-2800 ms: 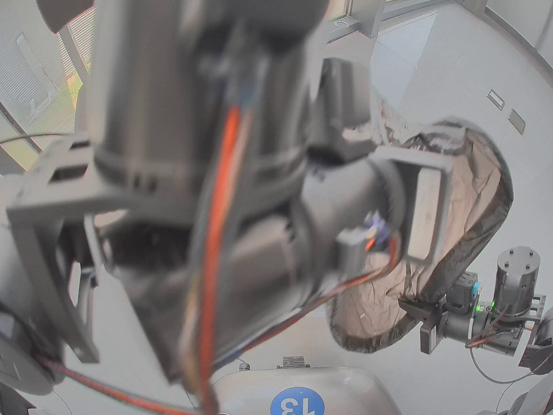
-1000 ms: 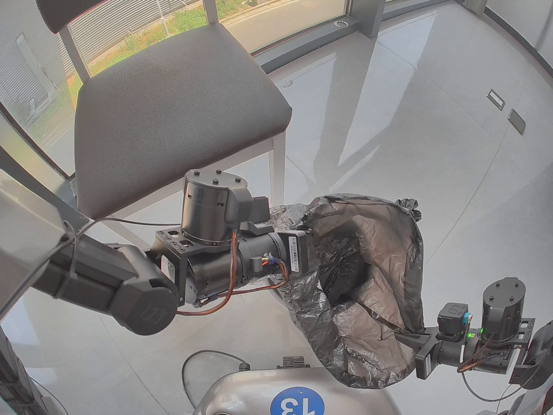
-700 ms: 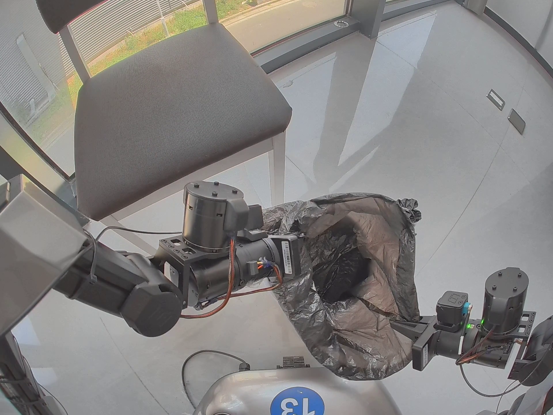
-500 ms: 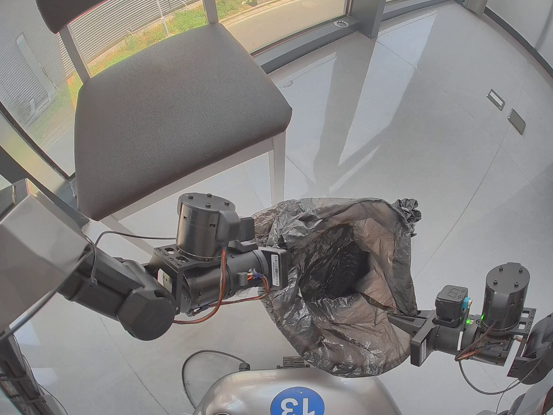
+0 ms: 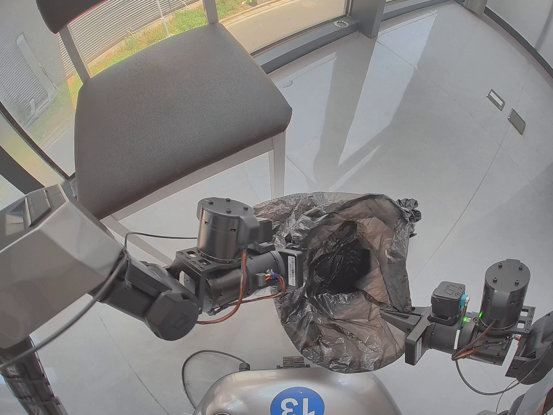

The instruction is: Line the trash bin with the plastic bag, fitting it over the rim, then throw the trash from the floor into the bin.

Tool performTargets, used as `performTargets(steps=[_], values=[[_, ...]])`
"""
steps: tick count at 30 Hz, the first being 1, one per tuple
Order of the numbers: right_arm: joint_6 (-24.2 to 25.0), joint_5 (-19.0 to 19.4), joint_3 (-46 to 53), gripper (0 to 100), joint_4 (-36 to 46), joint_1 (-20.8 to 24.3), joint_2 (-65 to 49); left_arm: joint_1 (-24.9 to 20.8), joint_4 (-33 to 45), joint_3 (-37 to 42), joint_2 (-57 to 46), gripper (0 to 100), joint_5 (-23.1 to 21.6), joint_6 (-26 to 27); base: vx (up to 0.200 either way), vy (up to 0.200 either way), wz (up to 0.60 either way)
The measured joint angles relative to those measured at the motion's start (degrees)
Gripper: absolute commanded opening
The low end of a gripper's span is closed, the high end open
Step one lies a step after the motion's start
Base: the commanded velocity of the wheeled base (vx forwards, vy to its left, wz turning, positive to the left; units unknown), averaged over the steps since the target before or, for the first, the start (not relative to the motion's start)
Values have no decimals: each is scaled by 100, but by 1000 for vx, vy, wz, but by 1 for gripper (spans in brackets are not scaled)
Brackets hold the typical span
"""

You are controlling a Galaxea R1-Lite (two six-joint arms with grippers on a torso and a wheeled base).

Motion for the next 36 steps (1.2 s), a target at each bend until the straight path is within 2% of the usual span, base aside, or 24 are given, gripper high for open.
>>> performTargets(steps=[7, 16, 25, 36], values=[[0, 0, -124, 0, -115, 11, -27, -260, 68, -355, 238, 0, -38, -265, 0, 0, 0], [-5, 0, -257, 0, -128, 9, -94, -478, 106, -361, 240, 0, 41, -486, 0, 0, 0], [-7, 0, -334, 0, -126, 5, -151, -238, 128, -311, 236, 0, 71, -486, 0, 0, 0], [-196, 0, -706, 0, -93, 5, -165, -227, 211, -297, 127, 0, 96, -484, 0, 0, 0]])
